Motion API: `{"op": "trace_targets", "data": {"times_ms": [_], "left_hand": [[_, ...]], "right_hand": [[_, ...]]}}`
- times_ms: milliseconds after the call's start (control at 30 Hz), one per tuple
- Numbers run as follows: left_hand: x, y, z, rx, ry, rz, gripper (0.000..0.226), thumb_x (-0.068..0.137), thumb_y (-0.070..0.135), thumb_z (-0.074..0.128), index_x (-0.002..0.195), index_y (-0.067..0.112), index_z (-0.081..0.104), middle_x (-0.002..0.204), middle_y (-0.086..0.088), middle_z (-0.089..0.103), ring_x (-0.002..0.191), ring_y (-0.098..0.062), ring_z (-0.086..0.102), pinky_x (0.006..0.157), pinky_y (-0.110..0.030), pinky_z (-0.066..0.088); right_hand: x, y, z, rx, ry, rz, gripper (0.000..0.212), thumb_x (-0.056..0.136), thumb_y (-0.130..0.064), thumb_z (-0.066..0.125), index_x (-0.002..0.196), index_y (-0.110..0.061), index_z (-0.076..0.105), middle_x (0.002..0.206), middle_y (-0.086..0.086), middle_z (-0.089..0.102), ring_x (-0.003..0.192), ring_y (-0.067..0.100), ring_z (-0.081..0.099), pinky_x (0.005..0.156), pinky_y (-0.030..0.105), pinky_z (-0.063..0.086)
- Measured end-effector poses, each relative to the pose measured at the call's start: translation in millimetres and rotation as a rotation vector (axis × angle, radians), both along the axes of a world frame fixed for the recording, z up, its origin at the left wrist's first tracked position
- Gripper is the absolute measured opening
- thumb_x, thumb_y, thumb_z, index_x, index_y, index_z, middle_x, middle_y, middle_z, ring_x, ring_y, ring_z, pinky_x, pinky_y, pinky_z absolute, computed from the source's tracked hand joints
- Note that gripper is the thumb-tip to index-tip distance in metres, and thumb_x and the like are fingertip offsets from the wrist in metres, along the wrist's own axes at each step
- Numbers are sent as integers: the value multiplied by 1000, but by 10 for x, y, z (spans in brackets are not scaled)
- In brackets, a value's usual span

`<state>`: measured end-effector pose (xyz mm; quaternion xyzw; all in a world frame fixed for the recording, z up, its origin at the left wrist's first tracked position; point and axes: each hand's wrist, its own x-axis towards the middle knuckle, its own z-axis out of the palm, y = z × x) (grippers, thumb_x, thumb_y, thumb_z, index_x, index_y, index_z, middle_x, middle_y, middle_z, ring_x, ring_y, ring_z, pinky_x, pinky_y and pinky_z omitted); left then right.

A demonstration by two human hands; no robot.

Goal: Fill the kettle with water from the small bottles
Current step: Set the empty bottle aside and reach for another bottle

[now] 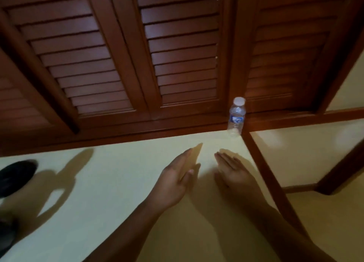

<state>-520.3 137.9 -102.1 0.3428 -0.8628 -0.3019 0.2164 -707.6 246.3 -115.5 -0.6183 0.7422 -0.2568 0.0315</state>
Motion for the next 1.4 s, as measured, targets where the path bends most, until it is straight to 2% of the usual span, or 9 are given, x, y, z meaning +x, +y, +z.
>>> {"op": "trace_targets", "data": {"times_ms": [67, 133, 267, 500, 667, 900, 1033, 1267, 1400], "left_hand": [[378, 90, 32, 7, 50, 25, 54, 107, 36, 54, 149, 57, 27, 144, 53, 28, 129, 30, 33, 101, 7, 22], [764, 157, 63, 0, 63, 79, 54, 107, 30, 53, 145, 58, 27, 138, 56, 32, 126, 35, 32, 103, 5, 25], [1635, 324, 23, -41, 31, 190, 54, 109, 26, 50, 156, 42, 32, 151, 39, 35, 138, 24, 33, 112, -3, 26], [3254, 749, -55, -116, -31, 425, 59, 106, 17, 56, 160, 30, 37, 155, 27, 38, 139, 27, 25, 113, -3, 22], [4422, 987, -83, -103, -11, 523, 56, 108, 26, 54, 161, 30, 37, 160, 16, 46, 146, 4, 41, 118, -17, 34], [5920, 1080, -29, -145, 19, 645, 51, 106, 23, 58, 155, 27, 47, 151, 15, 53, 137, 11, 43, 111, -9, 35], [6555, 1029, -59, -196, 86, 766, 47, 105, 22, 60, 151, 22, 53, 145, 8, 60, 129, -4, 58, 100, -26, 53], [7143, 746, -95, -245, 263, 1059, 37, 100, 26, 67, 136, 18, 61, 122, 2, 67, 98, -8, 66, 80, -13, 48], [7293, 525, -118, -191, 393, 1199, 52, 94, 28, 75, 139, 13, 52, 130, -4, 58, 122, -20, 57, 99, -35, 52]], "right_hand": [[431, -80, 96, -13, -50, 41, 53, 106, -40, 29, 153, -18, 37, 159, -4, 36, 144, 4, 27, 118, 14, -2], [833, -149, 105, 27, -112, 140, 54, 106, -41, 32, 158, -26, 26, 161, -15, 23, 140, -8, 7, 106, 6, -14], [1615, -238, 34, 60, -118, 309, 56, 105, -45, 34, 157, -27, 27, 163, -11, 27, 149, 8, 24, 120, 20, 13], [3100, -208, -58, 29, -201, 546, 55, 100, -45, 38, 148, -19, 47, 149, -5, 52, 138, 10, 45, 114, 29, 38], [4252, -148, -76, 1, -226, 661, 57, 99, -49, 35, 149, -23, 46, 151, -10, 49, 139, 5, 40, 115, 27, 35], [5863, -227, -45, -24, -209, 709, 51, 102, -41, 43, 148, -21, 46, 152, -7, 48, 141, 10, 40, 113, 21, 29], [6535, -500, -90, -20, -65, 688, 55, 103, -41, 39, 150, -13, 43, 154, 3, 45, 145, 19, 36, 121, 29, 19], [7031, -813, -252, 114, 111, 633, 61, 105, -43, 28, 157, -11, 25, 165, 6, 24, 154, 18, 12, 126, 40, 9], [7052, -823, -311, 149, 173, 623, 65, 104, -47, 23, 159, -12, 18, 167, 4, 17, 155, 16, 5, 126, 39, 5]]}}
